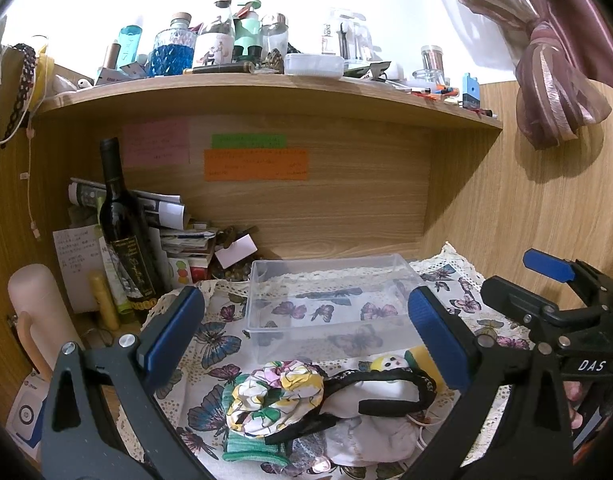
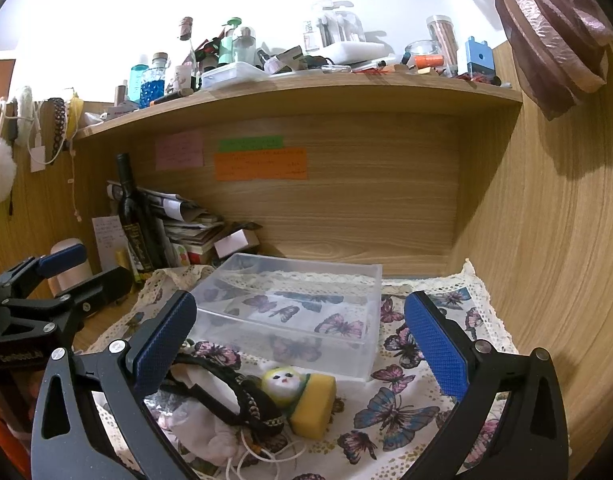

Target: Organize soft objects

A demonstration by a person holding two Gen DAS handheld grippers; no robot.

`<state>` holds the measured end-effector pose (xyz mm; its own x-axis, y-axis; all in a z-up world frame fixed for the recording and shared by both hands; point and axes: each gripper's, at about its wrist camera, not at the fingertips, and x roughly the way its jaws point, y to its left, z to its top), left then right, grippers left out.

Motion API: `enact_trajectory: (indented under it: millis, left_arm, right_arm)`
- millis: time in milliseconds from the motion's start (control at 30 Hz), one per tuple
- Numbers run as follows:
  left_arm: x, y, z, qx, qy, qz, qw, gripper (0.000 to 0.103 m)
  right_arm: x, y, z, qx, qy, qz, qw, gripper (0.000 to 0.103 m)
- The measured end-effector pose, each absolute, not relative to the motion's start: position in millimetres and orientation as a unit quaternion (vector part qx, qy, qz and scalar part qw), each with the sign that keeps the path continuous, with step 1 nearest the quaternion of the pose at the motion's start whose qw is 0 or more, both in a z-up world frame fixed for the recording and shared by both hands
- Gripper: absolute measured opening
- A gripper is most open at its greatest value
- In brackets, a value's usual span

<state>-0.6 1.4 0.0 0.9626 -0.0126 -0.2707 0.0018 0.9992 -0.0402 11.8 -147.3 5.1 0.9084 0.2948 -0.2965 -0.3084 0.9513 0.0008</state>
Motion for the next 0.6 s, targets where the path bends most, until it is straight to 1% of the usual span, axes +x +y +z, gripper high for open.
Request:
enact_trajectory:
  millis: [600]
  left_arm:
    - [-2.2, 5.0, -0.7, -0.022, 0.133, -0.005, 0.991, 0.103]
  right_arm:
    - [10.2, -144.1, 5.6, -0.021, 0.147, 0.16, 0.976, 0.103]
